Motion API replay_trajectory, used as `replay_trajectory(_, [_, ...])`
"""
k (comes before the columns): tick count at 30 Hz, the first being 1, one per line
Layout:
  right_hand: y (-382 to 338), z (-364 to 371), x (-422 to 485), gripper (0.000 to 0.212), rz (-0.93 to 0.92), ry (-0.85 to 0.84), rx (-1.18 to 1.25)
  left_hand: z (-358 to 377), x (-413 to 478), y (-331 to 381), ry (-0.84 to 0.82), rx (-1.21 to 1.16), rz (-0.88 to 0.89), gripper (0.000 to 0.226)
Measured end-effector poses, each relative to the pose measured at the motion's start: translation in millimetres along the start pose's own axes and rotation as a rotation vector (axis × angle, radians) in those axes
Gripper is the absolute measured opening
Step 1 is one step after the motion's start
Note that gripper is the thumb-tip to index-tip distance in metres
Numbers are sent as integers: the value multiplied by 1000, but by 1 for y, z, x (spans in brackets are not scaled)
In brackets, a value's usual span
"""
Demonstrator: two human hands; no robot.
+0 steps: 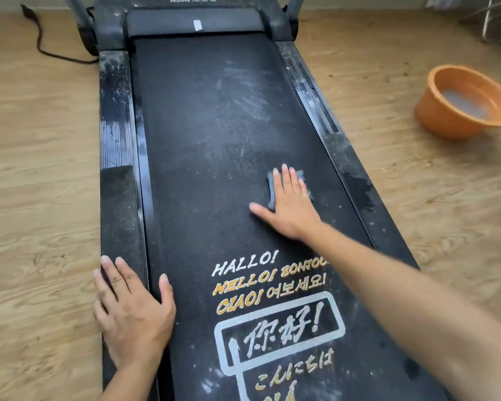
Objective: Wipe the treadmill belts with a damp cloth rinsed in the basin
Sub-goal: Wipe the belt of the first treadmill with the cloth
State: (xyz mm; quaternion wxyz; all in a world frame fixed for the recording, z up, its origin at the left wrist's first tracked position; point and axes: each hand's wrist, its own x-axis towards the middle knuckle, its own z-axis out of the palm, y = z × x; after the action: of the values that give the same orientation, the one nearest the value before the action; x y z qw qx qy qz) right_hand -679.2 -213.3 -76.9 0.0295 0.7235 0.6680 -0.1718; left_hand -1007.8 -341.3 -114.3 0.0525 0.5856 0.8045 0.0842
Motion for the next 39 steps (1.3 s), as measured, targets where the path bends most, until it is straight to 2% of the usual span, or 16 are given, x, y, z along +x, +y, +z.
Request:
replay_trajectory(4, [26, 50, -204, 116, -120, -110, -47, -3, -1, 2, 13, -44, 6, 90])
replay_trajectory(6, [35, 59, -245, 114, -161, -130, -120, -3, -2, 3, 21, -56, 3, 90])
replay_trajectory(9, [29, 38, -179, 112, -92, -166, -61, -2, -1, 2, 18, -45, 0, 89])
replay_trajectory(12, [31, 10, -44, 112, 0, 31, -40, 1, -1, 1, 22, -19, -6, 90])
replay_trajectory(15, [34, -20, 40, 113, 71, 35, 4, 3, 0, 0, 30, -17, 3, 90])
replay_trajectory(18, [40, -10, 11, 112, 29, 18, 4, 2, 0, 0, 37, -23, -1, 90])
replay_trajectory(20, [52, 11, -71, 112, -42, -42, -4, 2, -1, 1, 43, -34, 4, 90])
replay_trajectory(23, [60, 31, -208, 113, -51, -259, -69, -1, -1, 2, 50, -58, 9, 88])
replay_trajectory(25, [65, 36, -232, 113, -51, -297, -56, -3, -2, 4, 60, -73, 15, 88])
replay_trajectory(27, [65, 32, -194, 112, -23, -225, -61, -5, -3, 5, 54, -79, 10, 88])
replay_trajectory(31, [69, -5, -29, 116, 54, -21, -3, -2, -1, 4, 61, -58, 16, 87])
replay_trajectory(33, [77, -18, 23, 117, 46, 50, -35, -1, -2, 4, 63, -37, -4, 88])
replay_trajectory(36, [88, -23, 38, 116, -6, 40, -53, 1, 0, 2, 44, -5, 1, 89])
replay_trajectory(39, [95, -12, -1, 116, -15, 42, -11, 2, 0, 1, 51, -1, 8, 89])
